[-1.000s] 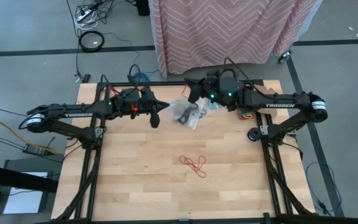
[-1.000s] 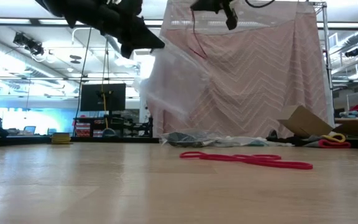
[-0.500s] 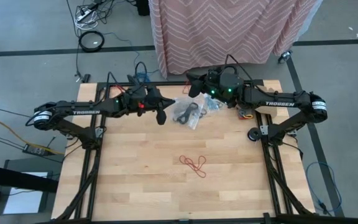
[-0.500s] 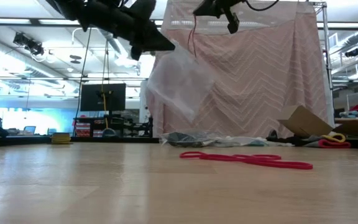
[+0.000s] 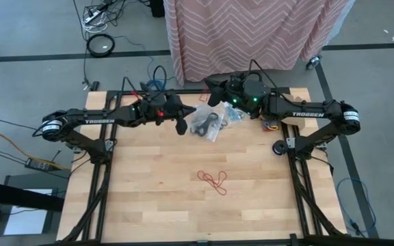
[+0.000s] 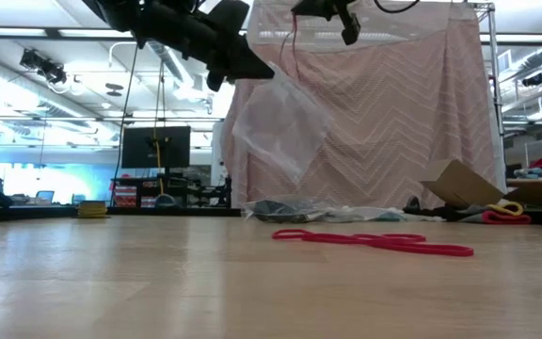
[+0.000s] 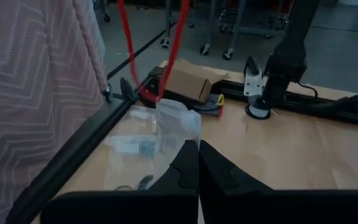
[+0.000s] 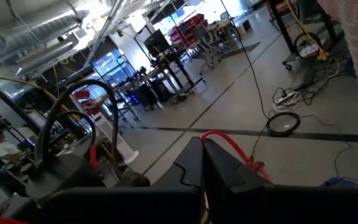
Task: Sort rubber bands
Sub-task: Put the red rubber band into the transparent zip bag
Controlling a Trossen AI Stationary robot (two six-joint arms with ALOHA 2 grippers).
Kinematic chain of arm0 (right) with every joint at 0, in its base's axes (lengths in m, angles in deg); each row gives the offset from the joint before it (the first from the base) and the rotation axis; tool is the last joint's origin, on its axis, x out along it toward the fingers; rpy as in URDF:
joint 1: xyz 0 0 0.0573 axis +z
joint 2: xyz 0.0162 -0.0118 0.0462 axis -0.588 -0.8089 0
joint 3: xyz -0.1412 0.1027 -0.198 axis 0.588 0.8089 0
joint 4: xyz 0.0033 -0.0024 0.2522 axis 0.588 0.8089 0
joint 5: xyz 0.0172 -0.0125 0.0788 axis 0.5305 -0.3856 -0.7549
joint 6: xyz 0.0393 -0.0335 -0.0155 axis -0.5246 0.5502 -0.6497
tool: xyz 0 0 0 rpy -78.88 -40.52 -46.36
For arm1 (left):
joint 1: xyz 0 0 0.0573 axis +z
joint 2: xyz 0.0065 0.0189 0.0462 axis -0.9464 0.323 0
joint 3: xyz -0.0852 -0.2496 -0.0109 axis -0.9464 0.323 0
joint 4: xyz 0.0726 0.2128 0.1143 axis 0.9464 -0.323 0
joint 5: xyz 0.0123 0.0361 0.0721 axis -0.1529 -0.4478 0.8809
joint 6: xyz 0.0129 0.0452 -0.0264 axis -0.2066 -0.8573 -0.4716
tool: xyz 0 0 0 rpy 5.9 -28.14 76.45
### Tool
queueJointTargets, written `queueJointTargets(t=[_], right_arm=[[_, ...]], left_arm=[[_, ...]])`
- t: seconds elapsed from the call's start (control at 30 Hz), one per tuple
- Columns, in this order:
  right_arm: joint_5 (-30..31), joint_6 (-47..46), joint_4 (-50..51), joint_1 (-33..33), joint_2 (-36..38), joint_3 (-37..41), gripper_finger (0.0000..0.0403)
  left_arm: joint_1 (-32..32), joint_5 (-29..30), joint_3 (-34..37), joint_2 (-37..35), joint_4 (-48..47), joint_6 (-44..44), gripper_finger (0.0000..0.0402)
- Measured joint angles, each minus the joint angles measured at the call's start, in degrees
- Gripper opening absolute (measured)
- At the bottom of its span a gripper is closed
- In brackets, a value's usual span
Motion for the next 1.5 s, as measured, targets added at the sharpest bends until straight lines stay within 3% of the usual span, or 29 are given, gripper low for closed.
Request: queueJointTargets(t=[0.87,1.2,1.5], right_arm=[[0.0,0.1,0.7,0.0,0.0,0.0,0.0000],[-1.0,0.0,5.3,0.3,0.0,0.0,0.0000],[-3.8,-3.0,16.8,1.2,0.0,0.0,0.0000]], left_arm=[[0.0,-1.0,-2.9,0.0,1.8,0.3,0.0000],[0.0,-1.0,-5.9,-0.1,-2.4,-1.5,0.0000],[0.0,-1.0,-6.3,-0.1,-5.6,-1.6,0.0000]])
